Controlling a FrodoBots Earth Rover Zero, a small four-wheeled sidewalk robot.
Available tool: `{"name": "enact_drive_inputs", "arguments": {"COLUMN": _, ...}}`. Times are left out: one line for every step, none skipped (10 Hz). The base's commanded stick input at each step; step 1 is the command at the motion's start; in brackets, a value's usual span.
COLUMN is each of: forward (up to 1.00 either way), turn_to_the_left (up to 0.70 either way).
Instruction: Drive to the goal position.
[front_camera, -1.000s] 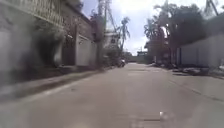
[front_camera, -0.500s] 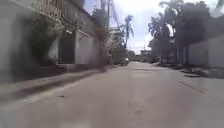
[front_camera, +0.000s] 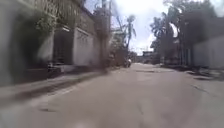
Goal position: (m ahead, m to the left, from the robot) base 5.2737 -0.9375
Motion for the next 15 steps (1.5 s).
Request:
{"name": "enact_drive_inputs", "arguments": {"forward": 1.0, "turn_to_the_left": -0.33}}
{"name": "enact_drive_inputs", "arguments": {"forward": 1.0, "turn_to_the_left": -0.17}}
{"name": "enact_drive_inputs", "arguments": {"forward": 1.0, "turn_to_the_left": -0.03}}
{"name": "enact_drive_inputs", "arguments": {"forward": 1.0, "turn_to_the_left": -0.02}}
{"name": "enact_drive_inputs", "arguments": {"forward": 1.0, "turn_to_the_left": -0.02}}
{"name": "enact_drive_inputs", "arguments": {"forward": 1.0, "turn_to_the_left": -0.02}}
{"name": "enact_drive_inputs", "arguments": {"forward": 1.0, "turn_to_the_left": -0.02}}
{"name": "enact_drive_inputs", "arguments": {"forward": 1.0, "turn_to_the_left": -0.02}}
{"name": "enact_drive_inputs", "arguments": {"forward": 1.0, "turn_to_the_left": -0.02}}
{"name": "enact_drive_inputs", "arguments": {"forward": 1.0, "turn_to_the_left": -0.02}}
{"name": "enact_drive_inputs", "arguments": {"forward": 1.0, "turn_to_the_left": -0.02}}
{"name": "enact_drive_inputs", "arguments": {"forward": 1.0, "turn_to_the_left": -0.02}}
{"name": "enact_drive_inputs", "arguments": {"forward": 1.0, "turn_to_the_left": -0.03}}
{"name": "enact_drive_inputs", "arguments": {"forward": 1.0, "turn_to_the_left": -0.03}}
{"name": "enact_drive_inputs", "arguments": {"forward": 1.0, "turn_to_the_left": -0.03}}
